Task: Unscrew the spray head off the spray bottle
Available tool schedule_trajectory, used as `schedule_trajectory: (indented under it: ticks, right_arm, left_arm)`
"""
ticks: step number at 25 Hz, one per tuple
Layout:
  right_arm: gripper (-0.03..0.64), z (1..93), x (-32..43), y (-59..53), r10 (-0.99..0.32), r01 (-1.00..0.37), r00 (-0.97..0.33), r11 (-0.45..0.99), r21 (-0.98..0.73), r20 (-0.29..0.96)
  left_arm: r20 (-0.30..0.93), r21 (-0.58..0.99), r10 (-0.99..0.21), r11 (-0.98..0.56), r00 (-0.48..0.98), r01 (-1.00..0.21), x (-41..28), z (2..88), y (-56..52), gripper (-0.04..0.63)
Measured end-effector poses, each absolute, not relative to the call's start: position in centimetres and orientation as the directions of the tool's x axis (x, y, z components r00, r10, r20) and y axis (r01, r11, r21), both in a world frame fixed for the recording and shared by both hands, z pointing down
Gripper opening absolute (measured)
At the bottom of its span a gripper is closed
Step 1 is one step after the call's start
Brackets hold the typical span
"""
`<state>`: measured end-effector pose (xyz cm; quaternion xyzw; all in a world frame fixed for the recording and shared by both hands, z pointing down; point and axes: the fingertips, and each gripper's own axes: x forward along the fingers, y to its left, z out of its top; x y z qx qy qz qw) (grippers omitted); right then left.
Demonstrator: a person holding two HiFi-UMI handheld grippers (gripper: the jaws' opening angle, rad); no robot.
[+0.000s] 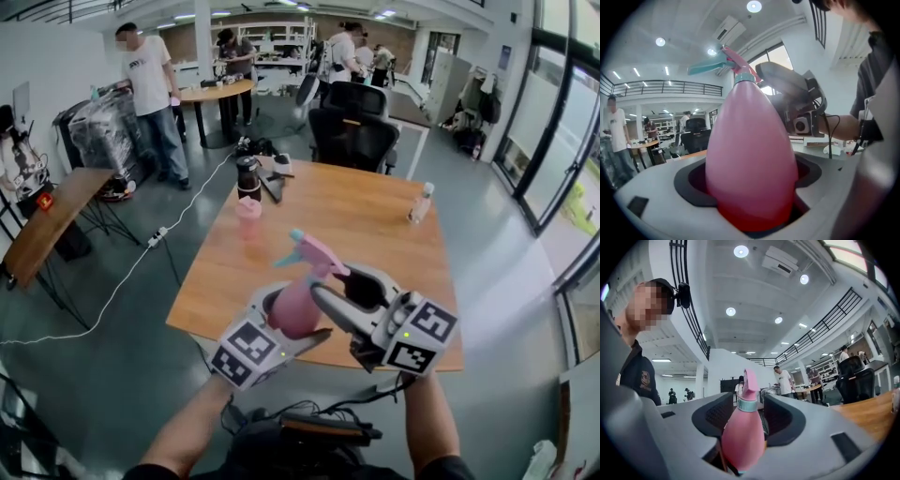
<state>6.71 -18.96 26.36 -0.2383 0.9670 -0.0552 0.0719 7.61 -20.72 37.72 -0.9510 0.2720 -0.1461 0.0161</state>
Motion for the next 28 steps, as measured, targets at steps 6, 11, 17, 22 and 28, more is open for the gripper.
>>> schedule_trajectory:
  ticks: [6,11,17,22,28]
  right_arm:
    - [0.2,26.8,5.2,-19.5,-0.451,-0.433,-0.885,0.888,-0.154,-0.118]
    - [0.199,26.5,3.9,-16.4,-0.236,-0.232,-0.965,0.971,-0.052,-0.113]
    - [0.187,25.6,3.3,-14.8,-0.09,-0.085,-0.991,0.995,-0.048,-0.103]
    - [0.156,25.6,3.2,-15.3,-0.079,-0.074,-0.992,0.996,-0.052,-0.095]
    - [0.138,26.6,3.5,-17.1,-0.148,-0.141,-0.986,0.986,-0.087,-0.078]
  left_arm:
    - [0.273,-0.122,-0.525,-0.85,0.806,-0.512,6.7,38.2,-21.1,0.462]
    - [0.184,0.019,-0.141,-0.989,0.973,-0.147,7.1,36.6,-16.8,0.462]
    - [0.177,0.008,0.04,-0.999,0.983,0.039,6.9,36.0,-14.1,0.462]
    - [0.193,0.017,0.039,-0.999,0.98,0.037,6.8,36.0,-14.3,0.462]
    - [0.249,0.003,-0.075,-0.997,0.966,-0.078,7.0,37.6,-16.6,0.462]
